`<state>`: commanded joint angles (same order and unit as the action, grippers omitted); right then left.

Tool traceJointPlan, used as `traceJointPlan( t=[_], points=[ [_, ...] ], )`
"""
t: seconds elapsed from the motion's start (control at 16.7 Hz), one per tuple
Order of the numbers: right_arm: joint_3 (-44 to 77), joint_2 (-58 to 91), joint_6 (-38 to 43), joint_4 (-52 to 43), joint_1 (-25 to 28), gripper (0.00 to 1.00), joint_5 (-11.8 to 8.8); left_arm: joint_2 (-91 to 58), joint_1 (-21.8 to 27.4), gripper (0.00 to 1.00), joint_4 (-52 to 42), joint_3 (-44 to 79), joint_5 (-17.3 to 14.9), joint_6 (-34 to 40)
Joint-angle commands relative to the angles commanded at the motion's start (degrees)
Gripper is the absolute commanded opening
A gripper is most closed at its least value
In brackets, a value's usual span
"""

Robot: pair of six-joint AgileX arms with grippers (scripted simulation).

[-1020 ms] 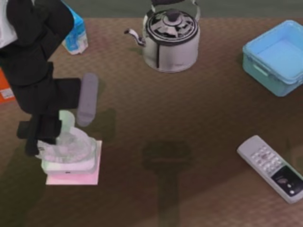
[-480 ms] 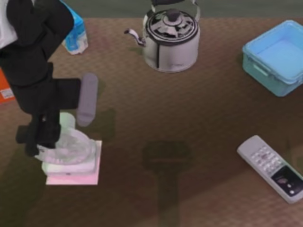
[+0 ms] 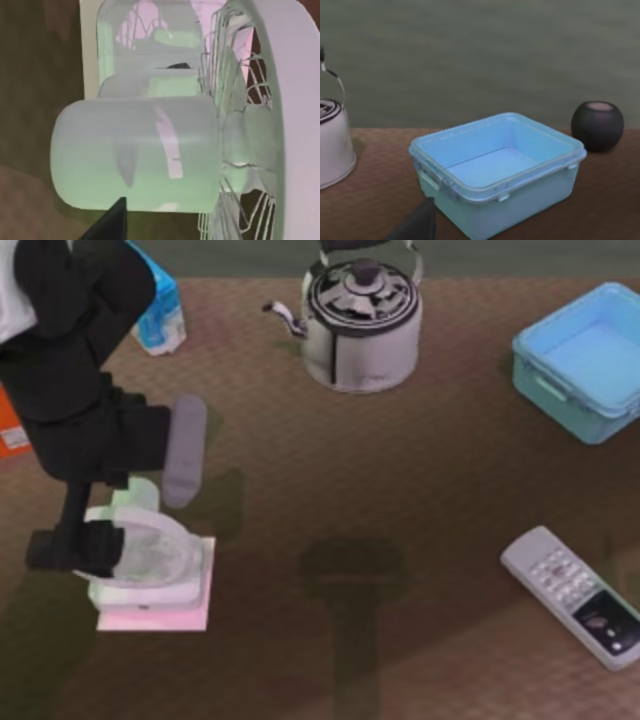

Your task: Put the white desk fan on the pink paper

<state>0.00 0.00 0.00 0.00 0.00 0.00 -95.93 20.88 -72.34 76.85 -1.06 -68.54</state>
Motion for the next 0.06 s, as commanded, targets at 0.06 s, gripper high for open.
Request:
traceJointPlan(
  t=[0.06],
  points=[
    [0.0,0.0,0.0,0.0,0.0,1.00,0.0,0.0,0.0,1.00,0.0,0.0,0.0,0.0]
  ],
)
